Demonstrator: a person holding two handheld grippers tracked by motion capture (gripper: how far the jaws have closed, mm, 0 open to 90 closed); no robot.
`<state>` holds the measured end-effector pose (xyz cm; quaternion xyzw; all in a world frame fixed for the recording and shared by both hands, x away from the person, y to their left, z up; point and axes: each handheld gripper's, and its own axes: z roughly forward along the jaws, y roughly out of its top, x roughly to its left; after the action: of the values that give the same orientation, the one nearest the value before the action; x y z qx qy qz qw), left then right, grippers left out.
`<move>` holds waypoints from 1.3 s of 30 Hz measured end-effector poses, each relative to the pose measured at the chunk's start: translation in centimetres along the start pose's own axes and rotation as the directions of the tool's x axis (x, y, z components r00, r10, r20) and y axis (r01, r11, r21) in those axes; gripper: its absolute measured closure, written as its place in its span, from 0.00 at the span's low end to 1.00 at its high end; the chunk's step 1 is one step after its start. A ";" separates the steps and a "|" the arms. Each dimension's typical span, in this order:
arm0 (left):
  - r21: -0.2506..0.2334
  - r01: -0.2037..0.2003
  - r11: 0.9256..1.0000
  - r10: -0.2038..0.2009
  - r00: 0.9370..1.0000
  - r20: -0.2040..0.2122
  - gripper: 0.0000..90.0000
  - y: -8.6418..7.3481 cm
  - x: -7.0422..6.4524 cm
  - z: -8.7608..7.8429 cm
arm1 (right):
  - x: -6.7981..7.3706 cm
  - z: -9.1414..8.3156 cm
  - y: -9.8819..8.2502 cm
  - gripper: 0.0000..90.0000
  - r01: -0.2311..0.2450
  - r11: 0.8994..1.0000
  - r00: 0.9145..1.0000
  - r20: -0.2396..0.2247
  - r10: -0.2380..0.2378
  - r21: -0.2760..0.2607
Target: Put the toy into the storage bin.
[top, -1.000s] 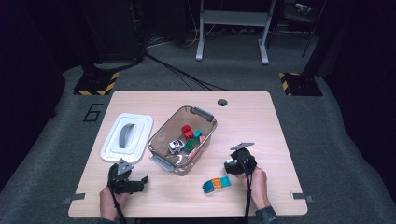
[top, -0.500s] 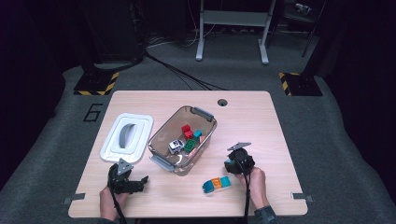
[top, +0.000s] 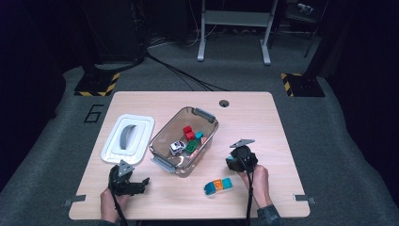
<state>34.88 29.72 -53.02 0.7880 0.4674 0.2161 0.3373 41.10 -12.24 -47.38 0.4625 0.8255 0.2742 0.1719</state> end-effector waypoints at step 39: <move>-0.004 -0.003 1.000 0.003 1.000 -0.005 0.08 0.0 0.0 0.1 | -0.1 -3.1 5.9 0.65 0.064 0.991 0.998 0.008 -0.063 -0.116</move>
<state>34.91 29.72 -53.06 0.7874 0.4667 0.2194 0.3377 43.43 -10.78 -41.29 0.4258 0.8219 0.3154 0.2089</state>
